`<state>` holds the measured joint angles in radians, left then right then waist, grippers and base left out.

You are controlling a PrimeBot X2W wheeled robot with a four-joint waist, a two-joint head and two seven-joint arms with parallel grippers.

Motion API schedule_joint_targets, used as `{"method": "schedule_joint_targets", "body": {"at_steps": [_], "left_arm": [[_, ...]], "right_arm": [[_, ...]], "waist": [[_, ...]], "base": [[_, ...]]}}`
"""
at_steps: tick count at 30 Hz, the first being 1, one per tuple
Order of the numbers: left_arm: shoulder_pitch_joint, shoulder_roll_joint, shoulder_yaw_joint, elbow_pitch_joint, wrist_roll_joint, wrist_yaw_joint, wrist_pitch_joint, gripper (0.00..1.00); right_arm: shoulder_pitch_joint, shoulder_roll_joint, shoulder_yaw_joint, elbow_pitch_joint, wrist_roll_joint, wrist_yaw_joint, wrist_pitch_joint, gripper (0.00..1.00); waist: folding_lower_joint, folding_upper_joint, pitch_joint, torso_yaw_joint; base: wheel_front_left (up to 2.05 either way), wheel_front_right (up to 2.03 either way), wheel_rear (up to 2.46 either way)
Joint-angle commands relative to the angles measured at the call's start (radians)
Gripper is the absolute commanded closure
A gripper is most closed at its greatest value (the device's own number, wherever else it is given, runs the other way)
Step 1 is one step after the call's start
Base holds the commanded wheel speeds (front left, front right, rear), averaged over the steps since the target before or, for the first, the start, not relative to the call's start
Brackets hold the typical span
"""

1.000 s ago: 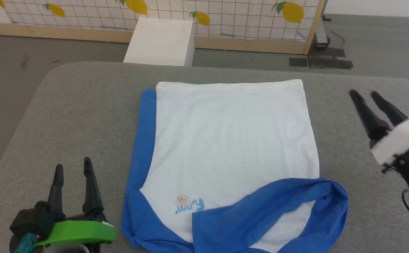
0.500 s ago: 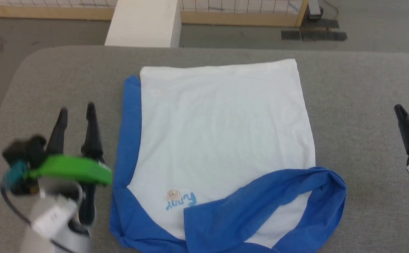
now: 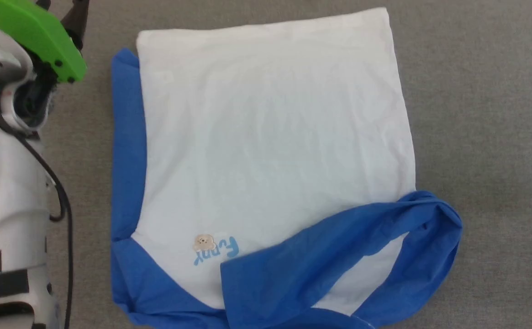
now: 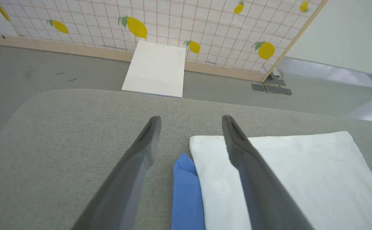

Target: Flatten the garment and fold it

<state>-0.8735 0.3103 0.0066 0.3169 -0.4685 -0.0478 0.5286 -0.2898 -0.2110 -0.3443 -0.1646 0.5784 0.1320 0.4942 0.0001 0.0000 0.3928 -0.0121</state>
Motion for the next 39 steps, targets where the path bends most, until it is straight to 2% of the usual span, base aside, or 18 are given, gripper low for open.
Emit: {"method": "schedule_joint_targets", "body": {"at_steps": [1, 5, 9, 14, 19, 21, 22, 26, 33, 39], "left_arm": [[-0.035, 0.011, -0.011, 0.017, -0.003, 0.016, 0.063, 0.00], [-0.087, 0.022, -0.053, 0.043, -0.004, 0.045, 0.260, 0.00], [-0.089, 0.047, -0.080, 0.044, 0.020, 0.078, 0.368, 0.00], [-0.059, 0.069, -0.099, 0.029, 0.048, 0.119, 0.442, 0.00], [-0.025, 0.077, -0.121, 0.017, 0.061, 0.125, 0.467, 0.00], [-0.017, 0.072, -0.117, 0.012, 0.055, 0.130, 0.460, 0.73], [-0.014, 0.069, -0.113, 0.008, 0.049, 0.131, 0.450, 1.00], [-0.007, 0.061, -0.079, -0.004, 0.021, 0.129, 0.385, 1.00], [0.027, 0.037, 0.032, -0.003, -0.042, 0.149, 0.197, 1.00], [0.081, 0.062, 0.139, 0.075, -0.086, 0.152, 0.066, 1.00]], "right_arm": [[-0.014, -0.001, -0.002, -0.010, 0.001, -0.001, 0.004, 0.00], [-0.021, -0.003, -0.017, -0.021, 0.007, -0.001, 0.002, 0.00], [-0.029, -0.001, -0.021, -0.027, 0.012, -0.001, -0.005, 0.00], [-0.033, -0.004, -0.026, -0.035, 0.019, -0.001, -0.002, 0.00], [-0.036, -0.009, -0.032, -0.047, 0.024, -0.001, 0.006, 0.00], [-0.038, -0.011, -0.029, -0.050, 0.025, -0.001, 0.010, 0.00], [-0.039, -0.010, -0.028, -0.052, 0.024, -0.001, 0.011, 0.00], [-0.041, -0.010, -0.020, -0.050, 0.022, -0.001, 0.014, 0.00], [-0.035, -0.017, -0.009, -0.033, 0.013, -0.001, 0.015, 0.00], [-0.021, -0.021, -0.005, -0.017, 0.004, -0.001, 0.022, 0.00]], "waist": [[-0.0001, 0.0000, 0.104, -0.041], [-0.0001, 0.0000, 0.147, -0.043], [-0.0001, 0.0000, 0.169, -0.047], [-0.0001, 0.0000, 0.187, -0.045], [-0.0001, 0.0000, 0.198, -0.037], [-0.0001, 0.0000, 0.202, -0.034], [-0.0001, 0.0000, 0.202, -0.032], [-0.0001, 0.0000, 0.197, -0.024], [-0.0001, 0.0000, 0.141, 0.009], [-0.0001, 0.0000, 0.054, 0.054]], "base": [[0.00, 0.00, 0.00], [0.00, 0.00, 0.00], [0.00, 0.00, 0.00], [0.00, 0.00, 0.00], [0.00, 0.00, 0.00], [0.00, 0.00, 0.00], [0.00, 0.00, 0.00], [0.00, 0.00, 0.00], [0.00, 0.00, 0.00], [0.00, 0.00, 0.00]]}}
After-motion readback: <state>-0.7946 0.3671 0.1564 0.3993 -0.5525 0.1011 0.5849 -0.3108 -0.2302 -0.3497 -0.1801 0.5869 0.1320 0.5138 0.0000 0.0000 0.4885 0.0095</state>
